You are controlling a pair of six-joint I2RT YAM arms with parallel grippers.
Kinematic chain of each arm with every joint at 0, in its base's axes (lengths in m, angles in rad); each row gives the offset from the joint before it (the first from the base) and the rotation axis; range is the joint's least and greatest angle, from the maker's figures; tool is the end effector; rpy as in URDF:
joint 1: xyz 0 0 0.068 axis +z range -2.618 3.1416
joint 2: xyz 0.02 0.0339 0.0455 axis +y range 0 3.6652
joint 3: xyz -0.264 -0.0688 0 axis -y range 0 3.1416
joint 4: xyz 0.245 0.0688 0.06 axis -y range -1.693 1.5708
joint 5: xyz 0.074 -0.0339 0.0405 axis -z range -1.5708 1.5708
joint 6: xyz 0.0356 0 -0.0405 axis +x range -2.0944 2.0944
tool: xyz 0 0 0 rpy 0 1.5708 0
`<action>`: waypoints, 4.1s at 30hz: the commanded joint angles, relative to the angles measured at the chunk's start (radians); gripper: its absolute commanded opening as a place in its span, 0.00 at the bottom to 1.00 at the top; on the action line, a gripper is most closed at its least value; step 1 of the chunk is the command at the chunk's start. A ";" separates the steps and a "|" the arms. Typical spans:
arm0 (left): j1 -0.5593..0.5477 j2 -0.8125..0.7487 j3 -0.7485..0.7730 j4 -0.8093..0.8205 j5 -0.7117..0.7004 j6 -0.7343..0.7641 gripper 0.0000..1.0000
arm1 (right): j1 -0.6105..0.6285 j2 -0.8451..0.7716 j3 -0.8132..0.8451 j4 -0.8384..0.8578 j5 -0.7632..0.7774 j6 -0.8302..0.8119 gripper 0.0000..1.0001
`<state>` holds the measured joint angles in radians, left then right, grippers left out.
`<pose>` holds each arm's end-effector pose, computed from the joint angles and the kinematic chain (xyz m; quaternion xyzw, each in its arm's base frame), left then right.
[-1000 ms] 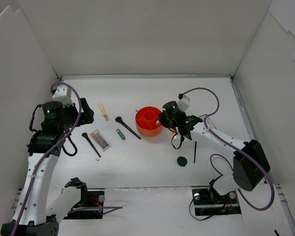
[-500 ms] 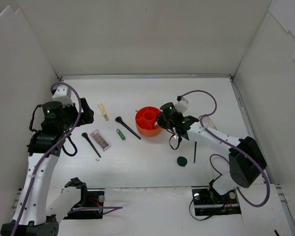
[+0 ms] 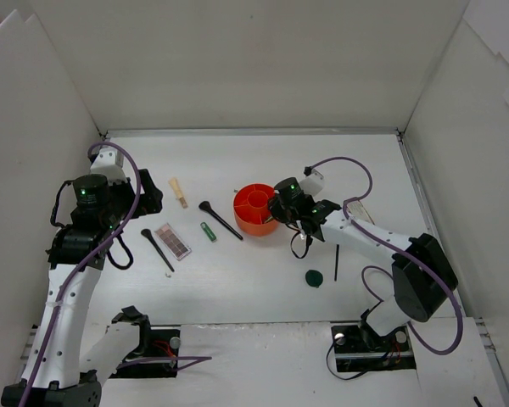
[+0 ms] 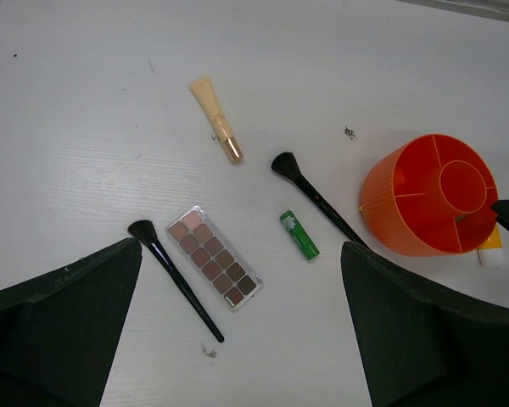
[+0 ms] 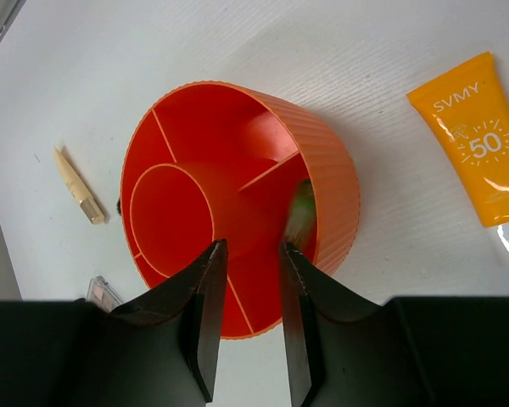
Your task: Organize the makeup
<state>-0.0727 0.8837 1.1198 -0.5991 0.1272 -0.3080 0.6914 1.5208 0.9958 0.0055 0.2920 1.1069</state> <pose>0.1781 -0.0175 0.3944 -0.0606 0.8200 -0.1586 0.5466 0.2705 0.2106 0.2526 0.2479 0.8223 0.3103 0.4074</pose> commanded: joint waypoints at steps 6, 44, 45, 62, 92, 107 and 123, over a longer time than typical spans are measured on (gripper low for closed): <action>0.005 -0.002 0.012 0.061 0.008 -0.011 1.00 | 0.010 -0.016 0.023 0.050 0.052 0.021 0.31; -0.325 0.681 0.020 0.128 -0.158 -0.523 0.54 | 0.003 -0.617 -0.201 -0.104 0.222 -0.593 0.35; -0.325 0.711 0.037 0.125 -0.156 -0.531 0.54 | 0.000 -0.620 -0.207 -0.104 0.220 -0.591 0.35; -0.325 0.885 0.078 0.140 -0.150 -0.579 0.41 | -0.021 -0.674 -0.255 -0.108 0.213 -0.582 0.35; -0.711 0.632 0.402 0.147 -0.278 0.188 0.00 | -0.026 -0.784 -0.258 -0.179 0.265 -0.595 0.35; -0.796 0.963 0.687 0.111 -0.155 0.438 0.00 | -0.027 -0.878 -0.250 -0.268 0.295 -0.590 0.35; -0.796 0.994 0.566 0.225 -0.149 0.374 0.02 | -0.026 -0.880 -0.252 -0.299 0.309 -0.575 0.36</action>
<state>-0.8631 1.9167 1.6669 -0.4435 -0.0231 0.0875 0.6727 0.6312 0.7273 -0.3218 0.5526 0.5217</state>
